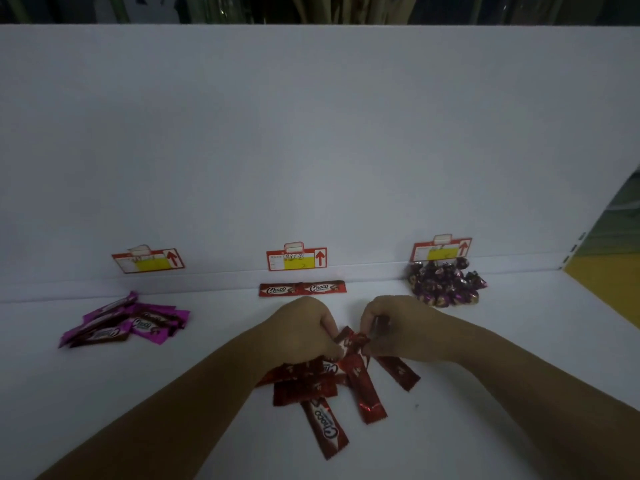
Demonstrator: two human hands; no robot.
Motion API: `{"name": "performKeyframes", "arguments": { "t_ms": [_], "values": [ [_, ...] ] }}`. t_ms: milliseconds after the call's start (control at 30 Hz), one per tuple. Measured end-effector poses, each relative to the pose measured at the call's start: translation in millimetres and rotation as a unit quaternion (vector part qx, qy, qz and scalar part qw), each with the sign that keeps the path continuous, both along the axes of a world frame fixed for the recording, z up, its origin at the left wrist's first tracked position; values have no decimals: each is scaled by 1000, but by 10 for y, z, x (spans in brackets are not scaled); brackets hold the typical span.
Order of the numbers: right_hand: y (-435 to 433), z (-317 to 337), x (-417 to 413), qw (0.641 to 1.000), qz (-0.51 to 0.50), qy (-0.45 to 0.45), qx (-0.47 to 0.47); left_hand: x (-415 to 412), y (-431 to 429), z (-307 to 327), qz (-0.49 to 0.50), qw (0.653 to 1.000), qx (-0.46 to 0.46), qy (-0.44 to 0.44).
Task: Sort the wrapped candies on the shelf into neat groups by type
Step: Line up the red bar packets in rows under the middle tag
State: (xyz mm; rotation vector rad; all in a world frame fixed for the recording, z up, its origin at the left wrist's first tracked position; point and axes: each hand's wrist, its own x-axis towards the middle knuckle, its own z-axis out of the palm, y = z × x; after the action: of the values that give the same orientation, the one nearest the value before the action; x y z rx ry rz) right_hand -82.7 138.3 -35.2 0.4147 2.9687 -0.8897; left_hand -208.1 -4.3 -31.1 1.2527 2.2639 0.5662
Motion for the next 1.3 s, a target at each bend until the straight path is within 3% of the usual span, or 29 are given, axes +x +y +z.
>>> {"name": "performKeyframes", "arguments": {
  "t_ms": [167, 267, 333, 533, 633, 733, 833, 933, 1000, 1100, 1200, 1300],
  "values": [
    [89, 47, -2, 990, -24, 0, -137, -54, -7, 49, 37, 993, 47, -99],
    [177, 52, 16, 960, -50, 42, -274, -106, -36, 61, 66, 977, 94, -181],
    [221, 49, 16, 945, -71, 80, -310, -132, -53, 69, 89, 965, 125, -214],
    [265, 13, -37, 909, -137, 147, -364, -242, -73, 68, 118, 960, 195, -162],
    [254, -2, -84, 914, -154, 160, -340, -348, -133, 60, 110, 969, 207, -84],
    [178, -50, -218, 930, -180, 140, -288, -486, -221, 17, 76, 985, 150, 47],
    [88, -112, -397, 958, -210, 108, -160, -549, -292, -89, 70, 986, 106, 111],
    [51, -136, -474, 977, -200, 69, -4, -536, -372, -212, 89, 974, 133, 161],
    [53, -164, -457, 978, -183, 82, 49, -506, -428, -288, 62, 962, 147, 221],
    [72, -231, -411, 982, -97, 151, 59, -434, -508, -375, 20, 956, 118, 269],
    [80, -280, -401, 984, 21, 163, 64, -404, -544, -409, 11, 956, 119, 268],
    [109, -313, -439, 982, 11, 169, 77, -389, -546, -419, 6, 956, 109, 272]
  ]
}}
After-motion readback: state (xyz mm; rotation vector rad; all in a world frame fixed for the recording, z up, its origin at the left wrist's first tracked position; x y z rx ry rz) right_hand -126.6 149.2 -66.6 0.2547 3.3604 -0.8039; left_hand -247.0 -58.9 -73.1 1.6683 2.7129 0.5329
